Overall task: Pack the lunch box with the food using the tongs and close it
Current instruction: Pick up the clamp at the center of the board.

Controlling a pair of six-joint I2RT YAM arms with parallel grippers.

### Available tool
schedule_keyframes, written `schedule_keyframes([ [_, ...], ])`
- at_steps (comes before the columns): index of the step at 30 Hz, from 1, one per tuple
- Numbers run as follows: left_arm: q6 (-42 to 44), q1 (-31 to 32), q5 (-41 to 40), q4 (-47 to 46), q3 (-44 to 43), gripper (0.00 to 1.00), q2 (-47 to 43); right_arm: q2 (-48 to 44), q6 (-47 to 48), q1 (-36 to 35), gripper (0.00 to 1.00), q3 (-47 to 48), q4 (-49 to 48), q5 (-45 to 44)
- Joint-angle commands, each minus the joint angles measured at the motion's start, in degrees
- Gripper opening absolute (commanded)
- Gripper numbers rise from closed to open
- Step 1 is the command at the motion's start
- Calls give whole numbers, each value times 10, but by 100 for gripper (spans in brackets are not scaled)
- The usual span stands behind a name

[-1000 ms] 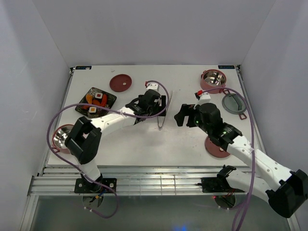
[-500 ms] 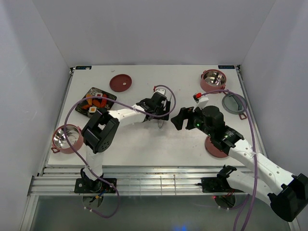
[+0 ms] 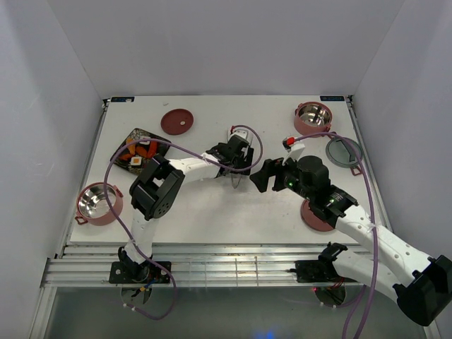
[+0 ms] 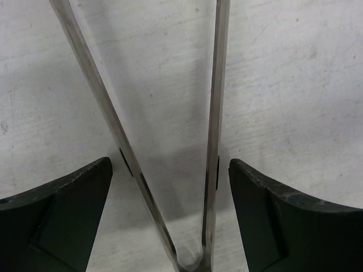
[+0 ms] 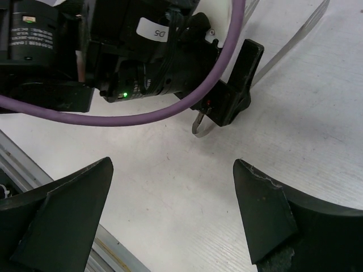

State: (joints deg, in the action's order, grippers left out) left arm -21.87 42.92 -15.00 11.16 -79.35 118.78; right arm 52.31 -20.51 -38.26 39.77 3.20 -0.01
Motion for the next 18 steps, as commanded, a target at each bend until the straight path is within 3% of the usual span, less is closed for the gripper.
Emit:
schedule_keyframes([
  [1, 3, 0, -23, -26, -32, 93, 7, -21, 12, 0, 92, 0, -25, 5],
  [18, -33, -1, -79, 0, -76, 86, 47, -102, 24, 0, 92, -6, -12, -21],
])
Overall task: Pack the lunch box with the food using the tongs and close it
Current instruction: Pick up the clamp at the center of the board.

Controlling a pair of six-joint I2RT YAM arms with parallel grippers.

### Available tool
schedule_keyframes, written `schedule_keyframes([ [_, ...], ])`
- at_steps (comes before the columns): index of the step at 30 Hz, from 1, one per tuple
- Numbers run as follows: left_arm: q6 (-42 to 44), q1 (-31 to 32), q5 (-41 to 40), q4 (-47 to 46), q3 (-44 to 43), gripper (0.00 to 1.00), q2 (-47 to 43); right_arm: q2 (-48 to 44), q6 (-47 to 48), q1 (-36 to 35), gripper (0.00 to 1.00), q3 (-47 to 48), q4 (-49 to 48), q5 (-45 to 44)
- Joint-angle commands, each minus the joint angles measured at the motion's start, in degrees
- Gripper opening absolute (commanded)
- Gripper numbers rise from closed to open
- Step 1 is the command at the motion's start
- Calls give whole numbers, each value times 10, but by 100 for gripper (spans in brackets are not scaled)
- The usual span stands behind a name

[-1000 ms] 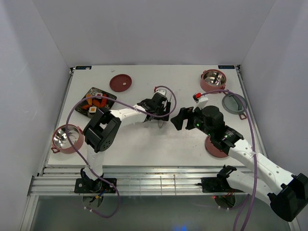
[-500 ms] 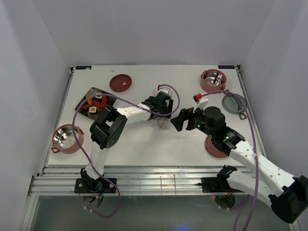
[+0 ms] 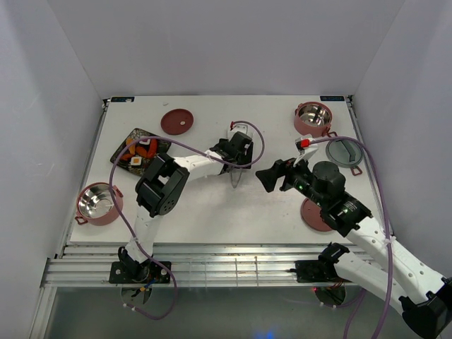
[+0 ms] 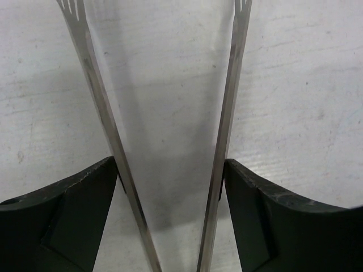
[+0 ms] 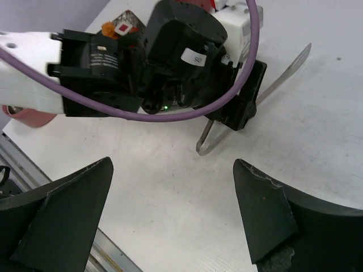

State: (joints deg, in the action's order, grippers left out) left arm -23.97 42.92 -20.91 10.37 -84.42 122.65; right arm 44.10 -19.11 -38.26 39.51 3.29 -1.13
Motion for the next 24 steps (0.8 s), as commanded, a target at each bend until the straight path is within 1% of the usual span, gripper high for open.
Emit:
schedule_keyframes([
  [1, -13, -1, -20, 9, -30, 86, 10, -28, 11, 0, 92, -5, -13, -10],
  [8, -27, -3, -50, 48, -61, 83, 36, -41, 12, 0, 92, -7, -10, -5],
  [14, -20, -3, -86, 61, -58, 82, 39, -45, 14, 0, 92, -9, -10, 0],
  [20, -26, -2, -79, 61, -47, 82, 38, -45, 14, 0, 93, -10, -11, -1],
  [24, -21, -4, -72, 53, -42, 78, 36, -45, 15, 0, 93, -11, -12, -5],
])
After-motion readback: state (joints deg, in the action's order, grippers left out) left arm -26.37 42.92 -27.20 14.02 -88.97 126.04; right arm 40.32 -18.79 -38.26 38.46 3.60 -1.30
